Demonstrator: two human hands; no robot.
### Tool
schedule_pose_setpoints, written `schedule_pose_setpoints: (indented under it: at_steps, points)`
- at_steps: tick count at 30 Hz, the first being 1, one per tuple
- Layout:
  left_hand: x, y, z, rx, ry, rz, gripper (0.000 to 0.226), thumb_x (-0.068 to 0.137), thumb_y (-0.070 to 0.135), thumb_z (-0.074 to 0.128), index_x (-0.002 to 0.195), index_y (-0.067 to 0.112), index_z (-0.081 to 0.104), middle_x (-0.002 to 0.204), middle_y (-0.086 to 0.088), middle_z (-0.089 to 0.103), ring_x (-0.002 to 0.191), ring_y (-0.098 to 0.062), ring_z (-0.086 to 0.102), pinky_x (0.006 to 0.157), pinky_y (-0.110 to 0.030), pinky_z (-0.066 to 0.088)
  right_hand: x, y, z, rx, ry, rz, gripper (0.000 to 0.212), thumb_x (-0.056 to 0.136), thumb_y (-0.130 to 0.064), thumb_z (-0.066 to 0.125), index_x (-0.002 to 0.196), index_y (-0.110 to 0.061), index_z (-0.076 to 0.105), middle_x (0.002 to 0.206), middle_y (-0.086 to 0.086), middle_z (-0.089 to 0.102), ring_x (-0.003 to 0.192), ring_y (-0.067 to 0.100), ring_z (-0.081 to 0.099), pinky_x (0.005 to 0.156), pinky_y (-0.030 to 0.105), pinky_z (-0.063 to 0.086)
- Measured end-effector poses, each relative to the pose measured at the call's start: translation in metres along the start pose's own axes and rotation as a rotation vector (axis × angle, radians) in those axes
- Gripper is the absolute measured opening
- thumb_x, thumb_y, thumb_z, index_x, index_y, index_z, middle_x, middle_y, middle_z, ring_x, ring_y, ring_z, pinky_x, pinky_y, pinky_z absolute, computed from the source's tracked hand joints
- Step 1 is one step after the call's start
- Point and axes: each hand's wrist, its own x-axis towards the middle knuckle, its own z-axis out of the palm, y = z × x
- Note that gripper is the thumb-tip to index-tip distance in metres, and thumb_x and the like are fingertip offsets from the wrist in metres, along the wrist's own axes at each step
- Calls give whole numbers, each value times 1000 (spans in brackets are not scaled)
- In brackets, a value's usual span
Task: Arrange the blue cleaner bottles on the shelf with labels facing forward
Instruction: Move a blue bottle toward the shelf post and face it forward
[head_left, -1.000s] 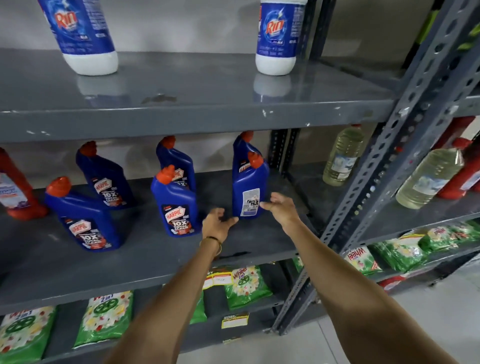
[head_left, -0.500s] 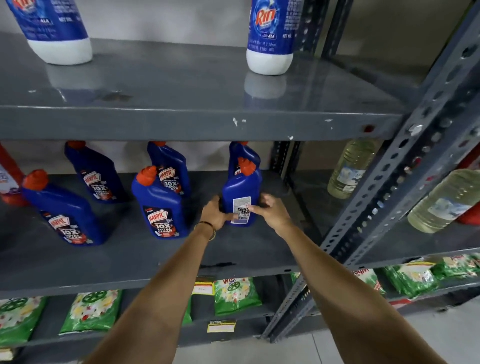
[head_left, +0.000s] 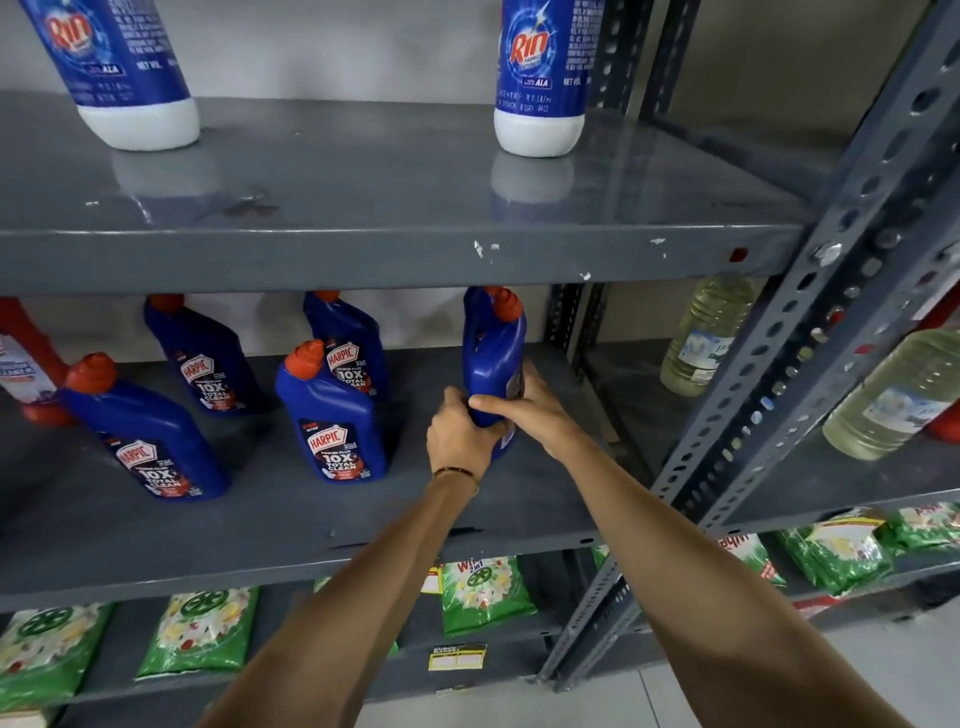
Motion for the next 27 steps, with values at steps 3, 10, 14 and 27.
schedule_pose_setpoints:
  at_steps: [3,10,14,27]
  points:
    - [-3,-4,-3,17,-72,86,46,64,27,78,81,14,37,77,-4,59,68,-24,59,53,-27,38,-2,4,2,-21,39,-20,79,61,-28,82,128,-27,40,120,-6,57,114,16,54,98,37,48]
    - [22,-27,-26,-332,-650,-125,56,64,4,80,112,6,52,107,-7,63,107,-24,61,87,-30,52,-16,13,-11,44,-65,-21,58,54,-16,78,110,-17,60,106,7,69,100,23,65,98,45,50]
    - [21,-25,-28,-497,-940,-257,60,74,-5,68,127,15,47,117,-2,60,116,-23,55,100,-39,46,-24,10,-20,186,-200,4,43,57,-8,71,100,-13,64,94,6,67,93,22,63,94,42,46]
    - [14,-12,-5,-422,-514,-282,66,56,16,86,112,8,52,106,-6,66,94,-21,64,85,-40,56,-20,24,-39,640,-207,6,49,75,-9,67,123,-11,57,110,4,71,105,20,65,82,29,57]
